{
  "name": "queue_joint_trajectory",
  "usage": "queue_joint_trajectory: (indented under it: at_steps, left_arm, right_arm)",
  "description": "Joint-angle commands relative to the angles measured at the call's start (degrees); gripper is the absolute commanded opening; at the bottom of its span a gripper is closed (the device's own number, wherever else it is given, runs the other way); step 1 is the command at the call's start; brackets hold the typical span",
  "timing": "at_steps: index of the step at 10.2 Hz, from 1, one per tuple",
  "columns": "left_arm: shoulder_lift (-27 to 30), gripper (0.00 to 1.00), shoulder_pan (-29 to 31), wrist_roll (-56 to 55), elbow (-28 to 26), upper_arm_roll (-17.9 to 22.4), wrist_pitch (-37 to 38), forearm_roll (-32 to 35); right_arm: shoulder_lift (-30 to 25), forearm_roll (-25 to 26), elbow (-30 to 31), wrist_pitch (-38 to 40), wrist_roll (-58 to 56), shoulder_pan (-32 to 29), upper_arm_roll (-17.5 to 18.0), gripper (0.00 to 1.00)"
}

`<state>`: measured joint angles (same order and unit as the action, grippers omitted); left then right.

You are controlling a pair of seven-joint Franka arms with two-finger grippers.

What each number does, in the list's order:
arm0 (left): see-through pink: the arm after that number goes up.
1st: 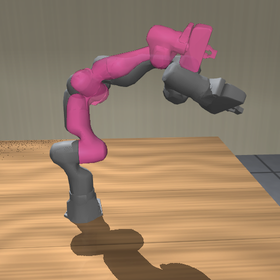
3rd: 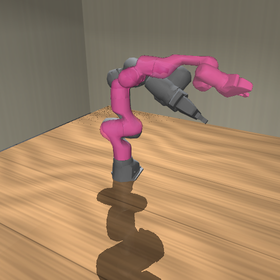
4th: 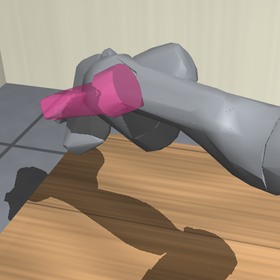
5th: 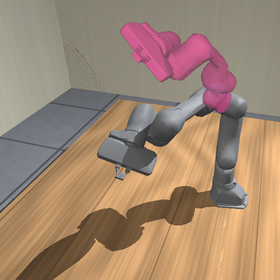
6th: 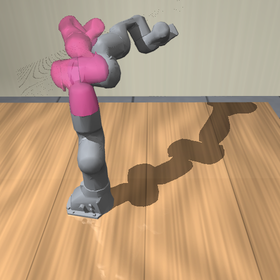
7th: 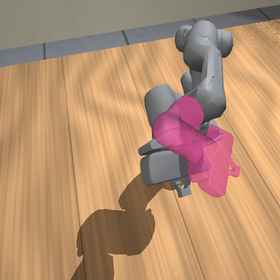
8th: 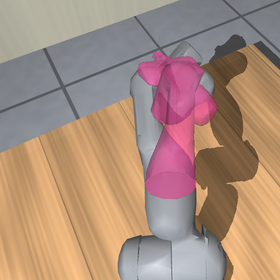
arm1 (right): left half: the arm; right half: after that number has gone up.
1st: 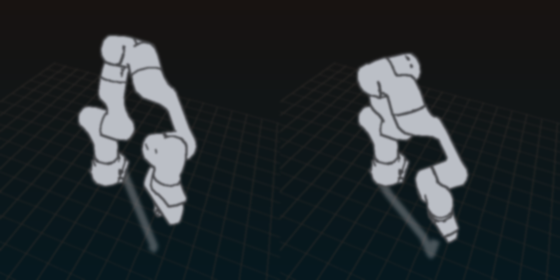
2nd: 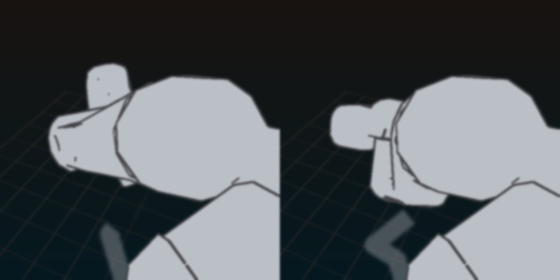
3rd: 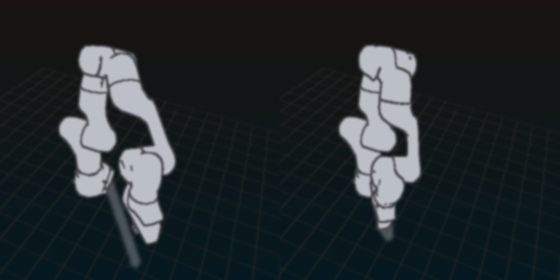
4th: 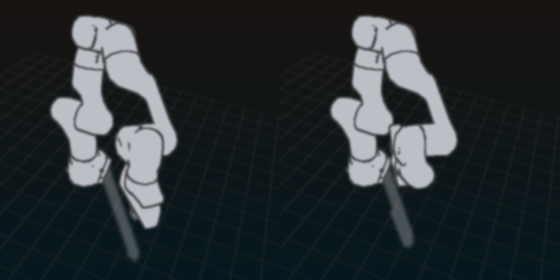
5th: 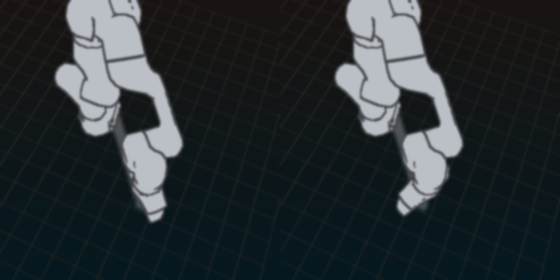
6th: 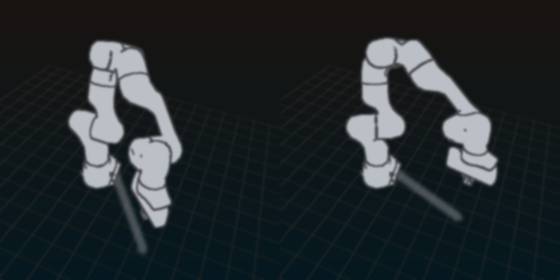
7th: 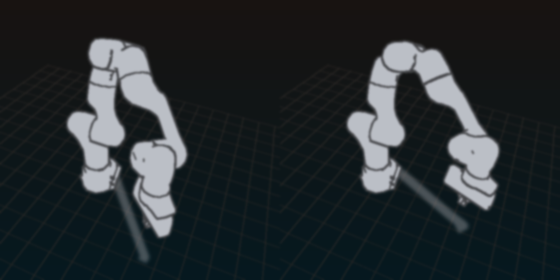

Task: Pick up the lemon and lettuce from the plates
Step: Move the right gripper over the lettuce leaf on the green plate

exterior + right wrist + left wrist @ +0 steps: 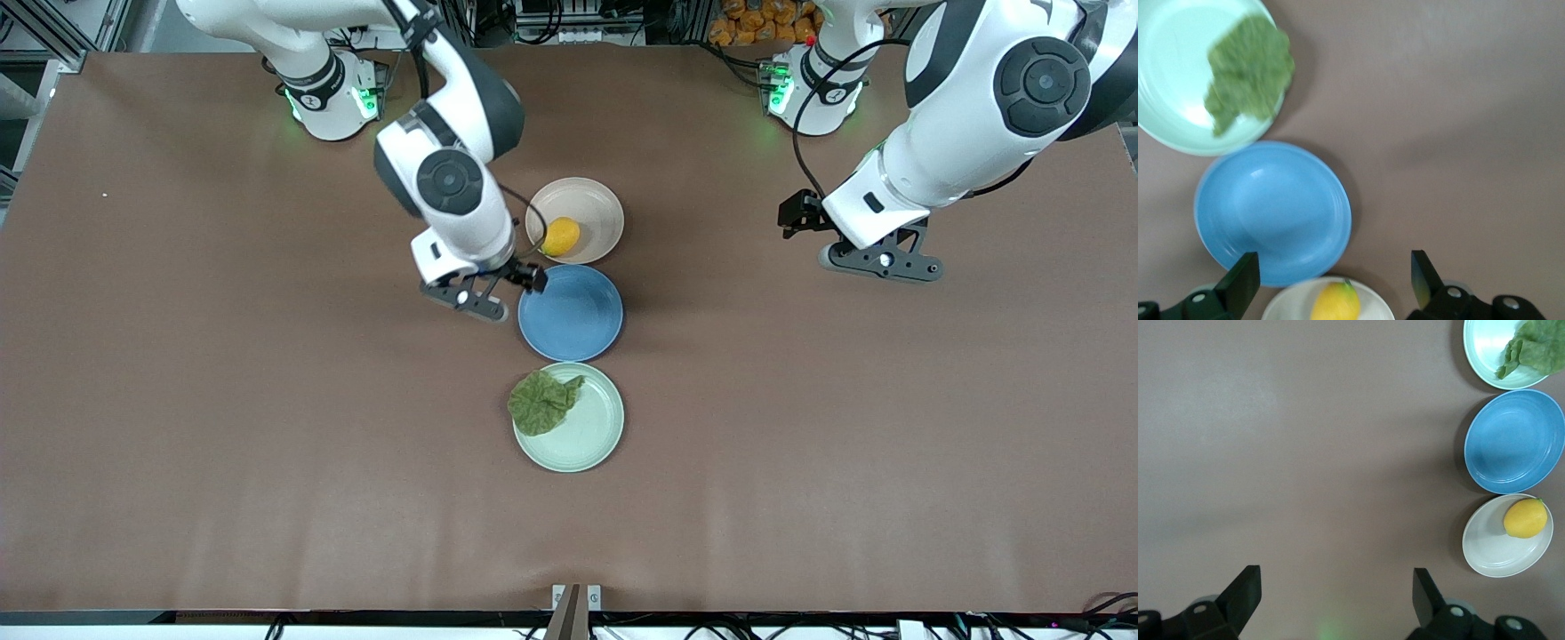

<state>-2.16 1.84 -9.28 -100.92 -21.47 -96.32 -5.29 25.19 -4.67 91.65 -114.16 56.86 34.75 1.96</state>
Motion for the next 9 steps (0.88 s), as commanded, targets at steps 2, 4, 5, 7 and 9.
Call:
queue_joint_trajectory:
  at_steps: [2,4,5,7,9]
  left_arm:
    - [1.54,1.0,0.71,0.41,-2.35,-0.24,-1.85,-0.16]
    - [1.37,1.0,0.88,0.58,-2.53,-0.24,-2.2,-0.16]
    - [1.28,1.0,0.88,0.58,-2.53,-0.24,-2.55,-0.16]
    - [1.28,1.0,0.88,0.58,-4.1,-0.24,-4.13,0.19]
    - [1.36,1.0,0.88,0.58,-4.9,-0.24,-5.1,0.19]
  right_arm:
    - [6.96,3.78,-8.5,-1.48,-0.18,-1.69,0.33,1.0]
    - [9.69,3.35,-8.77,-6.41,-0.26,-1.96,0.33,1.0]
    - [10.75,3.35,-9.38,-7.12,-0.52,-2.57,0.33,1.0]
    - [13.73,3.61,-11.75,-9.48,-0.53,-2.75,0.33,1.0]
    - [16.37,3.79,-11.76,-16.34,-0.7,-3.28,0.24,1.0]
